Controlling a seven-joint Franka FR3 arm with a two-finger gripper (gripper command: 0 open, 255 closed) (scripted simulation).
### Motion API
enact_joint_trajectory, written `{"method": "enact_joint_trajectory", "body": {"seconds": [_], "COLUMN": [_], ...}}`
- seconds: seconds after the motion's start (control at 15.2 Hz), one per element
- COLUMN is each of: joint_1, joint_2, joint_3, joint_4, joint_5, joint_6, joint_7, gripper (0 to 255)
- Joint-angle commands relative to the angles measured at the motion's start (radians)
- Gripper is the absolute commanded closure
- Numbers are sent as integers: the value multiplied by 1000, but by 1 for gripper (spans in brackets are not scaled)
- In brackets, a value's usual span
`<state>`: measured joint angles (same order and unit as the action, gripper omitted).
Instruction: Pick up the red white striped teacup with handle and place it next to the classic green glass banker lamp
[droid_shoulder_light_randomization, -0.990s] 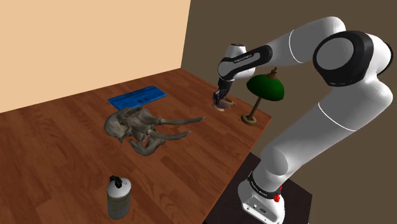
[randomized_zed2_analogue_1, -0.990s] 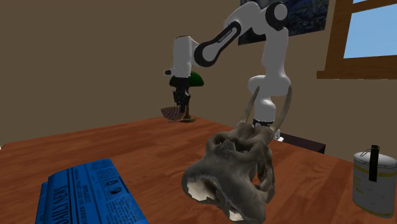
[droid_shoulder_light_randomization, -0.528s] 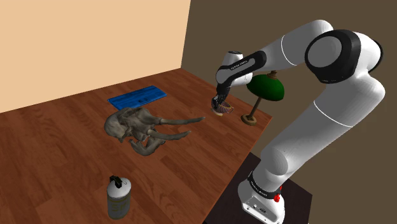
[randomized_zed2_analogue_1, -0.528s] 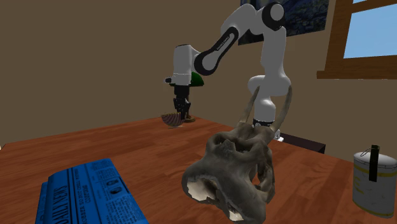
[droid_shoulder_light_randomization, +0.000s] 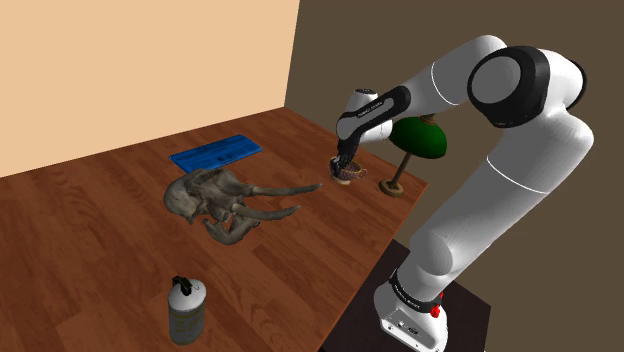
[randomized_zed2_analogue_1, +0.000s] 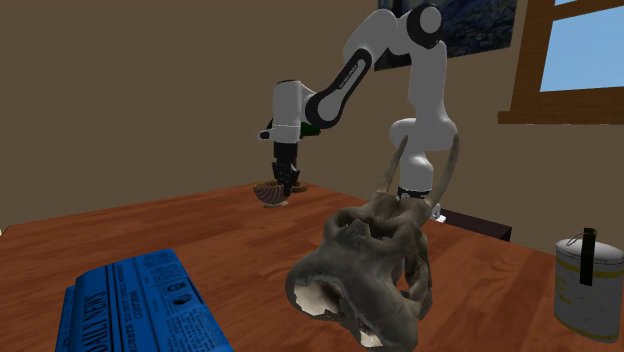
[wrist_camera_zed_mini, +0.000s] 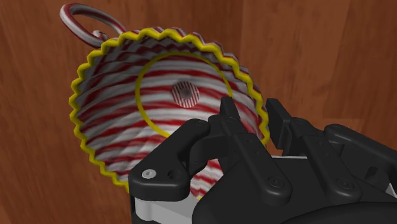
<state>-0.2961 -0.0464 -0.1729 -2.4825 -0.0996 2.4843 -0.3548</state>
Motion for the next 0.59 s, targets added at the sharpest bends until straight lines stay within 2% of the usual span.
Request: {"method": "enact_joint_trajectory", "body": {"seconds": [0.0,0.2,0.26,0.53], "joint_1": [-3,-3,-4,-4], "joint_2": [4,4,2,4], "joint_3": [-3,-2,-3,-3], "joint_4": [-3,-3,-2,-3], "joint_5": [-1,-1,-1,-1], "joint_6": [2,2,0,2], "joint_7": [1,1,0,-1], "gripper": [255,255,0,0]}}
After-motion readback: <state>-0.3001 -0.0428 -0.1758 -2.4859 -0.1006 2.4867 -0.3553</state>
